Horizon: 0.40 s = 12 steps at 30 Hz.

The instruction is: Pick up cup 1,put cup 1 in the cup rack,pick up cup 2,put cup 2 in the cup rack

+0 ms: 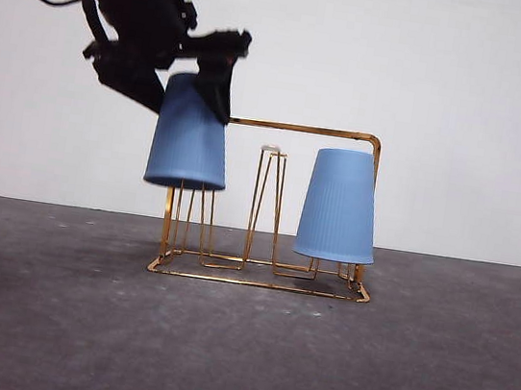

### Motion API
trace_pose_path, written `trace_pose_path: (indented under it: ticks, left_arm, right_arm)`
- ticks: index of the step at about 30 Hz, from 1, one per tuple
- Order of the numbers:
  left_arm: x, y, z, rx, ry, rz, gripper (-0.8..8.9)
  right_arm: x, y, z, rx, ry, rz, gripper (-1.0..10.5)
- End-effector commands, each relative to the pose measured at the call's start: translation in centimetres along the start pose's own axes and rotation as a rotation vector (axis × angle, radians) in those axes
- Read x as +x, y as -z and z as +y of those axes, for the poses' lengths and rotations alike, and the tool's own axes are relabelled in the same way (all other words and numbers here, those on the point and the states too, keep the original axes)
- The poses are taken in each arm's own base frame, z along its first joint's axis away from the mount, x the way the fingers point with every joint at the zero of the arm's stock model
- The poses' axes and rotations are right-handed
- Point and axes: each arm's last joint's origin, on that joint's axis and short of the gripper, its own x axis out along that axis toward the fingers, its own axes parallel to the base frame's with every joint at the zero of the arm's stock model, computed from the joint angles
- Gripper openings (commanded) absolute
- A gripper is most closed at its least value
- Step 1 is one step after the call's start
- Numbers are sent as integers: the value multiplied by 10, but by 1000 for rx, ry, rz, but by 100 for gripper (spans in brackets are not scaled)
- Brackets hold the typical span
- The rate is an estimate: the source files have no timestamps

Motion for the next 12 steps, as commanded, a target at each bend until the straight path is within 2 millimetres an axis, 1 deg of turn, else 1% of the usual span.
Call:
trace_pose_path:
  ticks: [1,6,11,12]
  left_arm:
    - [9,5,0,14,-5,16,-8]
    - [24,16,0,19,-23,63,-8]
    - [25,17,0,19,-35,73,2]
    - [25,18,0,18,-35,81,26]
  right_arm:
    - [1,0,0,-5,1,0,189]
    - [1,1,0,-4,-1,10,189]
    - [1,1,0,-4,2,15,189]
    - [2,1,0,-4,2,15,189]
